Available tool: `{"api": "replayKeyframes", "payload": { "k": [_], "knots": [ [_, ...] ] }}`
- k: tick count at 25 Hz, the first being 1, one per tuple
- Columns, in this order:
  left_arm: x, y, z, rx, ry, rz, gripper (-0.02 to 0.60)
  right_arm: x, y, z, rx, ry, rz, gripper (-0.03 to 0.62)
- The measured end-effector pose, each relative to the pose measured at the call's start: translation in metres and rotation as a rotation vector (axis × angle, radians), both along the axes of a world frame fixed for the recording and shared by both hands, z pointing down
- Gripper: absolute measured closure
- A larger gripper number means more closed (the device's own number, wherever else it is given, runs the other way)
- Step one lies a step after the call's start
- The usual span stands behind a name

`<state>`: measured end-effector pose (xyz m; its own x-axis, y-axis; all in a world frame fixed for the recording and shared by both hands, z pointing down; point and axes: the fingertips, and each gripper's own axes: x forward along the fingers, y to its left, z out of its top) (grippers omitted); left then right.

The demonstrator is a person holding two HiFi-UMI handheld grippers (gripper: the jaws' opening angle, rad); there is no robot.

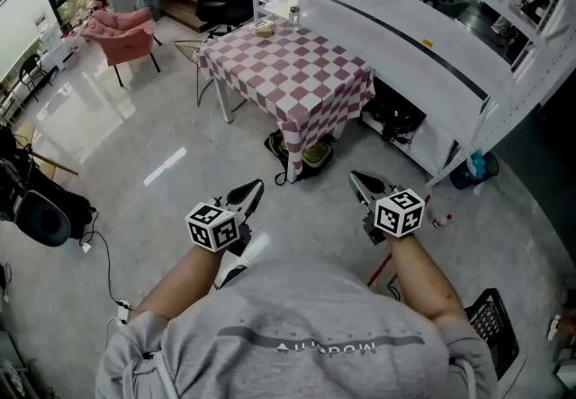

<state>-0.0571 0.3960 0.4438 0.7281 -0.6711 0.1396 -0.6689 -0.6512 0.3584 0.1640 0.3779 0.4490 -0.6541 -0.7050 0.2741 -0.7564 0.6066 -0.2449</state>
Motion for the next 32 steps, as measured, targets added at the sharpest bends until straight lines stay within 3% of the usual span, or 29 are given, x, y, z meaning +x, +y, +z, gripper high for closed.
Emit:
{"api": "replayKeyframes", "payload": {
  "k": [6,12,18,26,32],
  "knots": [
    [0.006,-0.009,0.008,-0.018,-0.001,-0.022,0.571,0.010,-0.017,0.014,-0.020,-0.003,-0.021,0.569],
    [-0.008,-0.057,0.022,-0.037,0.013,-0.019,0.571,0.000,-0.064,0.029,-0.041,0.001,-0.017,0.569],
    [-0.027,-0.153,0.028,-0.015,0.027,0.051,0.571,-0.030,-0.149,0.036,-0.034,0.011,0.005,0.569],
    [-0.053,-0.293,0.038,-0.046,-0.011,0.182,0.571,-0.073,-0.276,0.033,-0.049,0.013,0.082,0.569],
    [-0.066,-0.374,0.035,-0.051,0.006,0.230,0.571,-0.099,-0.350,0.032,-0.054,0.004,0.116,0.569]
  ]
}}
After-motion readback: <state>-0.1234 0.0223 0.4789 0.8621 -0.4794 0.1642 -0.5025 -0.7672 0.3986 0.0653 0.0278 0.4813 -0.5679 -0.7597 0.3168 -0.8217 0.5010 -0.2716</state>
